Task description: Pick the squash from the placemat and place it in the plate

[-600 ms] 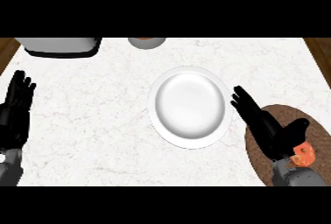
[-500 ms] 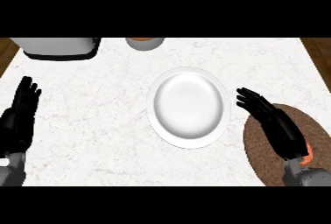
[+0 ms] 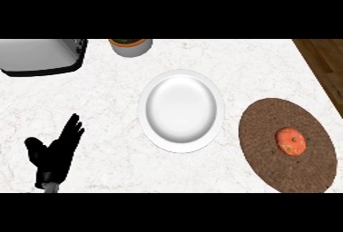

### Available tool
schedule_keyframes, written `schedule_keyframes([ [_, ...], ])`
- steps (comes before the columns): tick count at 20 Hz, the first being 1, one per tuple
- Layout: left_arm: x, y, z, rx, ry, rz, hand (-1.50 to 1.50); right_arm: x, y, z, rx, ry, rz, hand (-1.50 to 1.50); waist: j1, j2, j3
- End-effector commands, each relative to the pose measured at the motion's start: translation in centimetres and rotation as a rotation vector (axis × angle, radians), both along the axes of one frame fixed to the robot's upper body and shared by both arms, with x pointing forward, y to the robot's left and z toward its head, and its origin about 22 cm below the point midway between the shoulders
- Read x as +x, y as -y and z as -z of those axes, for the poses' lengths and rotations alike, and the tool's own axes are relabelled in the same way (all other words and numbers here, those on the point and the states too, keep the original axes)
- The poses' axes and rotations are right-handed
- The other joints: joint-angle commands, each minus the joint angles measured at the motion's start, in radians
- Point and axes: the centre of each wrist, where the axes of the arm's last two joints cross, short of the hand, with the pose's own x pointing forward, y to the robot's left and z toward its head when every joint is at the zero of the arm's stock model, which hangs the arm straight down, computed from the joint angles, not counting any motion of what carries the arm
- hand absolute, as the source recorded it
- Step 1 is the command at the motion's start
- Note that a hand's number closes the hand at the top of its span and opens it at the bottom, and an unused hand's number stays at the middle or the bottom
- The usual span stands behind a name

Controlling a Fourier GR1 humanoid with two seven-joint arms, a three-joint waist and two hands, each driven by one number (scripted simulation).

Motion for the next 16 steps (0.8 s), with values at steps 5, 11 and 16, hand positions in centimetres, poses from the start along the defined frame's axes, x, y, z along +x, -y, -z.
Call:
schedule_keyframes([
  [5,1.7,2.3,1.1,-0.056,-0.084,0.112,0.00,-10.1,5.6,4.8,-0.063,0.171,0.206,-1.50,0.070,-0.004,0.002],
  [11,0.7,4.4,0.2,-0.061,-0.066,0.126,0.00,-12.0,6.0,2.2,-0.191,-0.145,0.067,-1.50,0.086,-0.003,0.000],
  [16,-0.2,4.8,1.2,-0.057,-0.057,0.112,0.00,-10.5,5.3,-2.0,-0.275,-0.431,-0.027,-1.50,0.097,-0.002,-0.002],
])
